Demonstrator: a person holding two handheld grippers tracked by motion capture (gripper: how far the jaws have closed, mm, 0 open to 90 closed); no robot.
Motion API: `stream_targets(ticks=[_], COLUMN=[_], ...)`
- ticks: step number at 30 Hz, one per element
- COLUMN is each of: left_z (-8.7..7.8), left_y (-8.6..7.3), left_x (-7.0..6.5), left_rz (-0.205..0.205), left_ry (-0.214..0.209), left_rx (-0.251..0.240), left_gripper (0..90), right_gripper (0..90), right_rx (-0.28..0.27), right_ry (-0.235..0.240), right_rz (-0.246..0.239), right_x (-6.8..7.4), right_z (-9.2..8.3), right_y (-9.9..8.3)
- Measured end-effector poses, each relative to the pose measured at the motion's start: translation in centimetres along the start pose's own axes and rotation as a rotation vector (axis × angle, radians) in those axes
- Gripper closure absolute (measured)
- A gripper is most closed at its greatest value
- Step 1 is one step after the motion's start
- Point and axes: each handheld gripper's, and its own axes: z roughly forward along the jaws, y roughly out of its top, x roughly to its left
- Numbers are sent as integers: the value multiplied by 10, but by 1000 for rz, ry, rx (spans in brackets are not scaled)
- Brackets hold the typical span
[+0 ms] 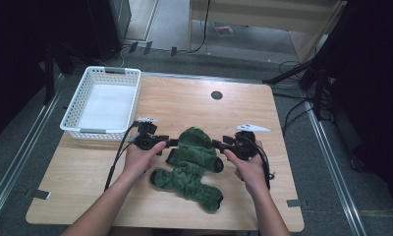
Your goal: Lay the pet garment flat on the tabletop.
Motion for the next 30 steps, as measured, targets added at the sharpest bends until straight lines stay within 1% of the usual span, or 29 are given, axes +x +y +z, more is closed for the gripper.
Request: stream_targets(ticks=[2,3,4,5,6,7,8,9,10,11,12,13,14,15,16,17,18,19,20,21,22,23,24,25,26,27,28,29,30], left_z=[12,16,19,19,23,23,25,26,31,32,34,36,38,38,40,40,39,30,30,16,16,5,5,1,3,5,5,9,9], left_y=[3,4,6,6,8,8,8,8,8,7,7,6,6,6,5,5,5,5,5,3,3,-2,-2,-11,-15,-20,-20,-27,-27], left_x=[1,1,-1,-1,-5,-5,-7,-8,-14,-16,-18,-21,-23,-23,-27,-27,-29,-36,-36,-45,-45,-52,-52,-53,-50,-47,-47,-39,-39], left_rz=[3,10,25,25,53,53,72,86,132,158,179,208,232,232,281,281,303,351,351,431,431,524,524,622,647,671,671,665,665], left_ry=[31,43,57,57,76,76,80,82,115,120,141,150,151,151,165,165,175,185,185,224,224,238,238,208,182,155,155,144,144], left_rx=[26,26,18,18,19,19,19,22,15,20,16,14,20,20,10,10,-8,-71,-71,-167,-167,-233,-233,-229,-188,-145,-145,-84,-84], left_gripper=[403,405,397,397,393,388,391,391,434,460,503,569,622,697,810,878,900,900,900,900,900,900,900,900,900,897,880,855,820], right_gripper=[429,431,462,462,554,625,718,718,816,835,838,840,842,842,843,843,846,845,844,839,839,815,800,781,760,722,722,657,628], right_rx=[59,113,123,123,126,121,100,100,63,40,27,16,-5,-5,-33,-33,-66,-89,-121,-155,-155,-189,-192,-184,-136,-81,-81,58,104], right_ry=[-25,-58,-65,-65,-92,-105,-129,-129,-120,-109,-97,-90,-72,-72,-59,-59,-71,-73,-77,-73,-73,-54,-56,-57,-39,-18,-18,38,40], right_rz=[4,-30,-50,-50,-93,-104,-114,-114,-100,-95,-93,-98,-112,-112,-146,-146,-179,-198,-225,-249,-249,-291,-337,-366,-398,-421,-421,-437,-453], right_x=[0,3,4,4,6,6,6,6,3,3,2,2,2,2,3,3,4,5,5,5,5,3,3,2,-1,-5,-5,-12,-13], right_z=[20,40,45,45,54,55,55,55,53,51,49,48,46,46,42,42,36,31,25,19,19,9,4,2,1,1,1,2,2], right_y=[3,5,6,6,7,7,6,6,6,7,7,8,8,8,9,9,9,8,7,5,5,-2,-9,-13,-21,-28,-28,-40,-45])
